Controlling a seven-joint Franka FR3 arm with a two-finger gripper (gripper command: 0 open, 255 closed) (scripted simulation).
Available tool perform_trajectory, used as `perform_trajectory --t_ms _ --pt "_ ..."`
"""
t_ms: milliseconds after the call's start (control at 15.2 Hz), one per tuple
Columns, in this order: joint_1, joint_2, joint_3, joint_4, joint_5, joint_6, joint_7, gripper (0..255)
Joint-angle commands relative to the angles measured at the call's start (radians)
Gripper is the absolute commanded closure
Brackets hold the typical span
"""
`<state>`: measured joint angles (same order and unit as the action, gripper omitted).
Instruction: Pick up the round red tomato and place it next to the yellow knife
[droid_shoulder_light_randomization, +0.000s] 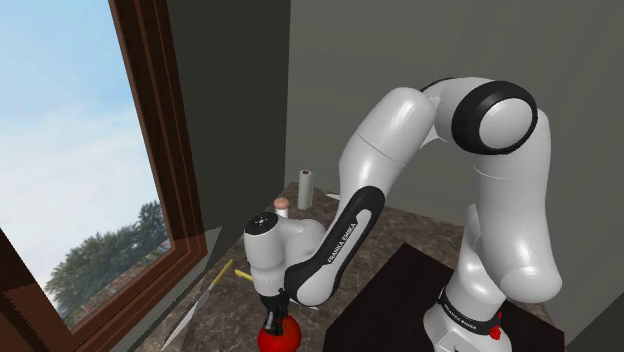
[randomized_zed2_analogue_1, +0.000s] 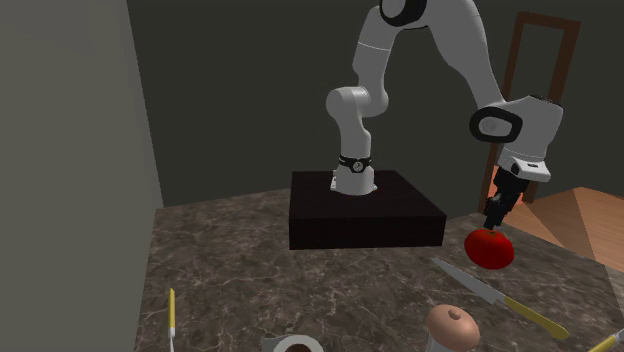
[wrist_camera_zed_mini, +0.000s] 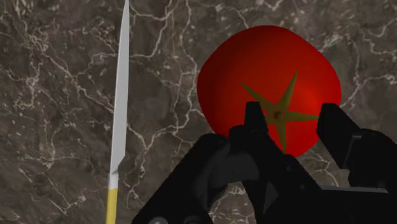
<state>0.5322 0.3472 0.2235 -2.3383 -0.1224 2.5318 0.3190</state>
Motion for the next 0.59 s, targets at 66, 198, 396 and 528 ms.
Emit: perform_trajectory --t_ms 66,198,396,528 --pt "0.0 0.0 0.0 0.0 0.0 0.0 0.0 0" --pt "0.0 0.0 0.0 0.0 0.0 0.0 0.0 0" --pt "-0.01 -0.057 0.014 0.008 0.024 -0.063 -0.017 0" --pt "-0.016 -0.104 0.024 0.02 0.045 -0.12 -0.031 0"
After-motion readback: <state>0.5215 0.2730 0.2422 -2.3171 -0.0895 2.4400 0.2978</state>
